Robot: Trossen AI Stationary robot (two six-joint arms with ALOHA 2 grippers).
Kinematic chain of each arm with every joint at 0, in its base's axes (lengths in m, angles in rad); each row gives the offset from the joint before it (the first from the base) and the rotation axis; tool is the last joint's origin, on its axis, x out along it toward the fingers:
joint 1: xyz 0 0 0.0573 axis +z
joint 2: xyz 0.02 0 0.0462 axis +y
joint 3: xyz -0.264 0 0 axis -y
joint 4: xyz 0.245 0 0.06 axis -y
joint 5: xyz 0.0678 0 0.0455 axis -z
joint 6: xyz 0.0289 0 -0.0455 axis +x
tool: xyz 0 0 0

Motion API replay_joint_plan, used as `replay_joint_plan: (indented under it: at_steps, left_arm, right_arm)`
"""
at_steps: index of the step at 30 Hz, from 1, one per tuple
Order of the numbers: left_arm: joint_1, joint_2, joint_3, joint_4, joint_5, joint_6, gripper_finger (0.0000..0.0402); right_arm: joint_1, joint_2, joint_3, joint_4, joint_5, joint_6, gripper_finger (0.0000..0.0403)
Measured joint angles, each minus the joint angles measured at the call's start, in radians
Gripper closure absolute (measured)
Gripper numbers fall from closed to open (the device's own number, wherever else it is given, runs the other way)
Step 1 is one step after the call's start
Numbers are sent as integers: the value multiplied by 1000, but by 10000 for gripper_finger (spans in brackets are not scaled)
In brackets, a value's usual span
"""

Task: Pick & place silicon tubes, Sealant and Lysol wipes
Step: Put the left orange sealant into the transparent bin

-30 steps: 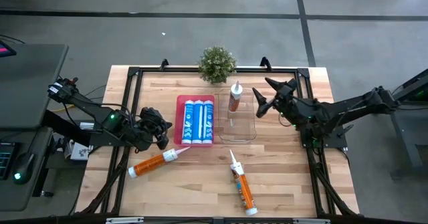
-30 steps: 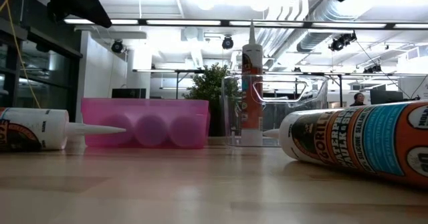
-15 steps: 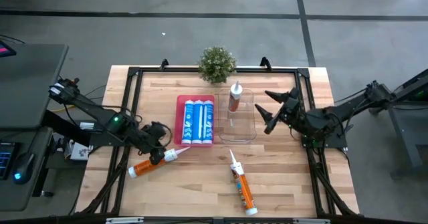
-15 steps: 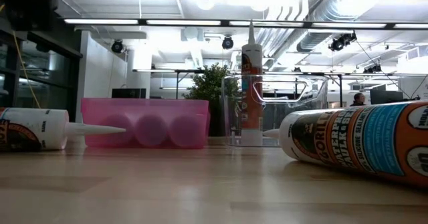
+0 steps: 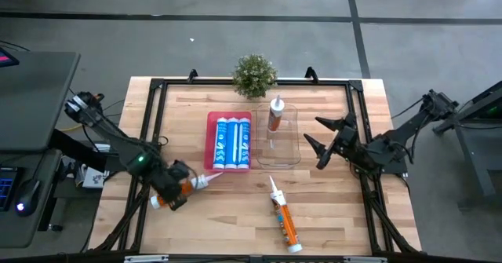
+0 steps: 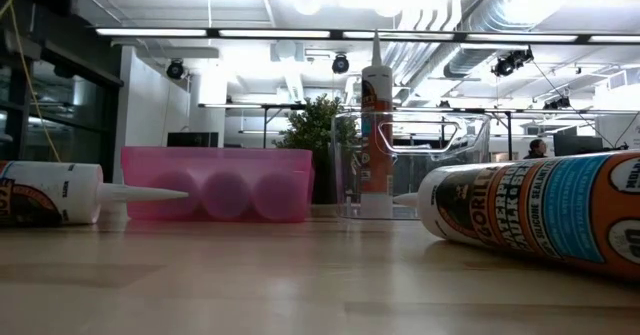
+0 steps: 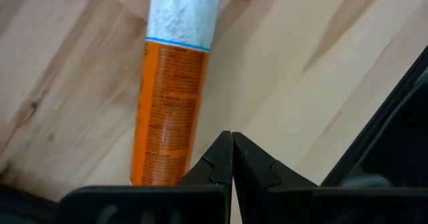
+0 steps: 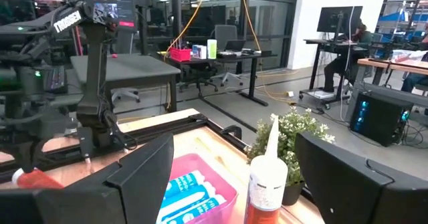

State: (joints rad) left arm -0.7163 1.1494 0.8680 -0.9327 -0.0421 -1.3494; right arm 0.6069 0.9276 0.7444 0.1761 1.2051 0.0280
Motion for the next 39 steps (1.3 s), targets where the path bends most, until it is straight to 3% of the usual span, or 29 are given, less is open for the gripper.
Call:
replay_joint_plan:
  at_steps: [2, 8, 15, 21, 25, 34, 39]
  left_arm:
    - [-59, -2, 0, -3, -50, -73, 401]
    - [-179, -1, 0, -30, -73, -166, 401]
    - [-181, -1, 0, -110, -111, -175, 401]
    - [-181, 12, -31, -82, -130, -179, 390]
    - [-181, 34, -34, -64, -123, -174, 336]
    - [-181, 111, -35, -64, -83, -147, 145]
    - [-181, 217, -35, -56, -71, -84, 88]
  right_arm:
    - [24, 0, 0, 1, 27, 1, 96]
    - [61, 0, 0, 5, 73, 0, 96]
    - [95, 0, 0, 8, 65, 41, 96]
    - [138, 0, 0, 10, 73, 20, 96]
    - [155, 0, 0, 20, 73, 19, 96]
    - [169, 0, 0, 21, 74, 16, 96]
    - [168, 0, 0, 15, 72, 15, 96]
